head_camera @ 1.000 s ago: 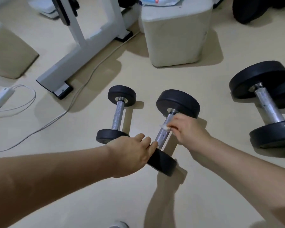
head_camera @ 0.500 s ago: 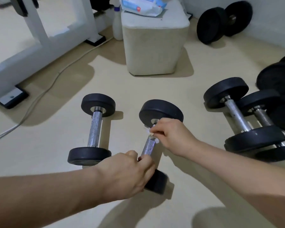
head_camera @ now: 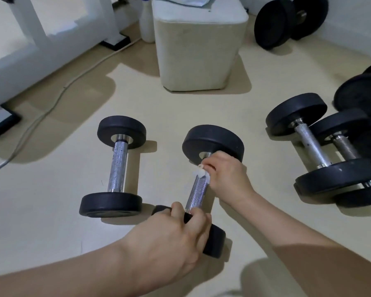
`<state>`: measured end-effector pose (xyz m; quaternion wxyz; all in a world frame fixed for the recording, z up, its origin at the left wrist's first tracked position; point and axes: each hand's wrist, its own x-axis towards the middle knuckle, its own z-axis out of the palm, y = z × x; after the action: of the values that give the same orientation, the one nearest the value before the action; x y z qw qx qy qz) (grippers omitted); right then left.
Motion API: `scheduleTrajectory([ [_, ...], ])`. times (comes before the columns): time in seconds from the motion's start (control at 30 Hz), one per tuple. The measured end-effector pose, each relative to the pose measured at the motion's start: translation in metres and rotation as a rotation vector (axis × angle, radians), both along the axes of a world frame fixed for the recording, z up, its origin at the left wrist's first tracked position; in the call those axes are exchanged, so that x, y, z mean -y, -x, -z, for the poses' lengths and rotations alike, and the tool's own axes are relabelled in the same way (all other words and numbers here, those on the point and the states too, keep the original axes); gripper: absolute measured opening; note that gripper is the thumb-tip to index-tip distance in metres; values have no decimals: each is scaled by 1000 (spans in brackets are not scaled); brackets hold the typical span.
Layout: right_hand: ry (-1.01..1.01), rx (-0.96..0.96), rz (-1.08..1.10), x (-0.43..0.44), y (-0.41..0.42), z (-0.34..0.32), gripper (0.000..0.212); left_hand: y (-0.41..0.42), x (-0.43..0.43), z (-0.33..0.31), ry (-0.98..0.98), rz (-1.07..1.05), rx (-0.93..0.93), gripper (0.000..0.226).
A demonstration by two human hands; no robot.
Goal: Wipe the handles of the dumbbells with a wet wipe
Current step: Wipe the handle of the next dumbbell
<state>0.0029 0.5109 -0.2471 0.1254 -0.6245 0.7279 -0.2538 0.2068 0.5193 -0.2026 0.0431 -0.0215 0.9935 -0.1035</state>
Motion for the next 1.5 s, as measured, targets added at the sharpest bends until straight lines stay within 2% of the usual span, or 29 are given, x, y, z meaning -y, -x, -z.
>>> scheduleTrajectory([
  [0.07, 6, 42, -99, -20, -10, 2, 12, -2, -2, 1, 12, -1, -57, 47],
  [0.17, -91, 69, -252, -38, -15, -1, 13, -3, -4, 1, 26, 0, -101, 48],
  [0.3, -23, 36, -76, -9, 2, 1, 14, -5, -6, 2, -30, -19, -127, 49],
  [0.43, -146, 32, -168, -13, 4, -3, 13, -3, -6, -1, -48, -32, -110, 49],
  [0.57, -115, 194, -22, -20, -8, -6, 6, -1, -6, -5, -99, -33, -118, 50],
  [0.63, -172, 266, -83, -37, -19, -8, 7, -2, -6, -6, -104, -47, -132, 52],
  [0.7, -206, 243, -153, -38, -18, -9, 8, -1, -5, -7, -116, -65, -139, 52],
  [0.83, -25, 209, 159, -8, -2, 1, 9, -2, -5, -9, -239, -88, -91, 52],
  [0.9, -57, 222, 87, -24, -10, -1, 8, -5, -4, -9, -221, -83, -86, 54],
  [1.0, -237, 247, -129, -45, -17, -12, 8, -3, -7, -10, -158, -72, -77, 51],
  [1.17, -23, 177, 174, -10, 1, -3, 8, -2, -5, -10, -256, -100, -68, 55],
  [1.34, -210, 182, -151, -40, -16, -11, 8, -3, 0, -13, -298, -228, -27, 73],
  [1.44, -18, 93, 79, -10, 4, -2, 10, -6, 1, -14, -309, -264, -13, 71],
  [1.5, -18, 117, 116, -16, -3, 0, 11, -10, 3, -13, -311, -280, -10, 75],
])
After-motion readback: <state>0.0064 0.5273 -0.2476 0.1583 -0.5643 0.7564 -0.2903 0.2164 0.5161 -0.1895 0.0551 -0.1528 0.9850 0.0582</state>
